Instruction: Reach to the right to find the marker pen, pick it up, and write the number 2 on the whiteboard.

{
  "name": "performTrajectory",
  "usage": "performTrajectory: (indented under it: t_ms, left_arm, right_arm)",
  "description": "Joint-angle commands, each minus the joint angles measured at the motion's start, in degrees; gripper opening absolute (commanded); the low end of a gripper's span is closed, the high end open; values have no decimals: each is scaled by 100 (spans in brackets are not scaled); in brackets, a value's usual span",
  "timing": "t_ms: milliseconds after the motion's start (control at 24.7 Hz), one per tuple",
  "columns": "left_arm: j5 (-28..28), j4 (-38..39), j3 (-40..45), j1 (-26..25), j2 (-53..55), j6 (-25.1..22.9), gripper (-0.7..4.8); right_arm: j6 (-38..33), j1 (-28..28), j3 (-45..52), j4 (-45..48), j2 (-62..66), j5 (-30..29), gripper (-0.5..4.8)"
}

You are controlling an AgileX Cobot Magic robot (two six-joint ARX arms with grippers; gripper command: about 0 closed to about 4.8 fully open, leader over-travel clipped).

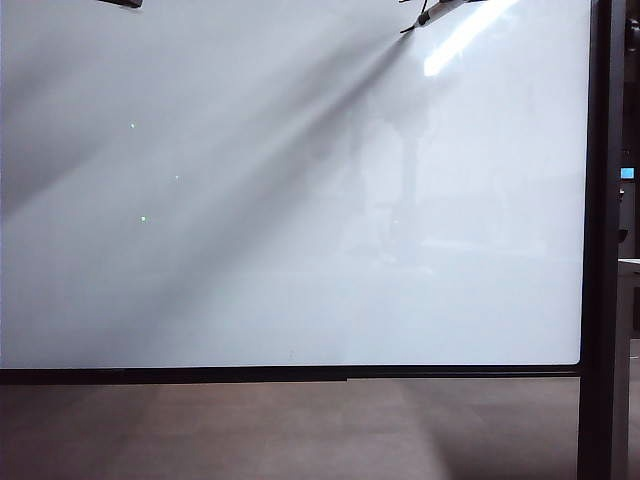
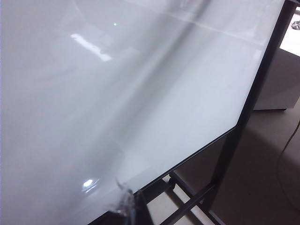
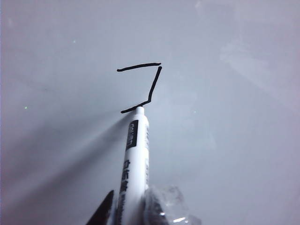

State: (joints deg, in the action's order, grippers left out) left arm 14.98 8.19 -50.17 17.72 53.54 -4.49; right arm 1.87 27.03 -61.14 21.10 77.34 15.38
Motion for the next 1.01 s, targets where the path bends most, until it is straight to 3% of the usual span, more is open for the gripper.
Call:
performTrajectory:
  t_ms: [40,727,1010]
  left_arm:
    - [31,-46,-44,2,-20,-20,-5]
    - [28,-46,-44,2,-17,-22,-5]
    - [31,-50,-44,2,-17,-22,-5]
  right_arm:
    - [13,-22,-42,208,-17,166,-1]
    - [11,-22,-42,179,-61,284,-1]
    - [7,-22,-42,-138,-455,63,-1]
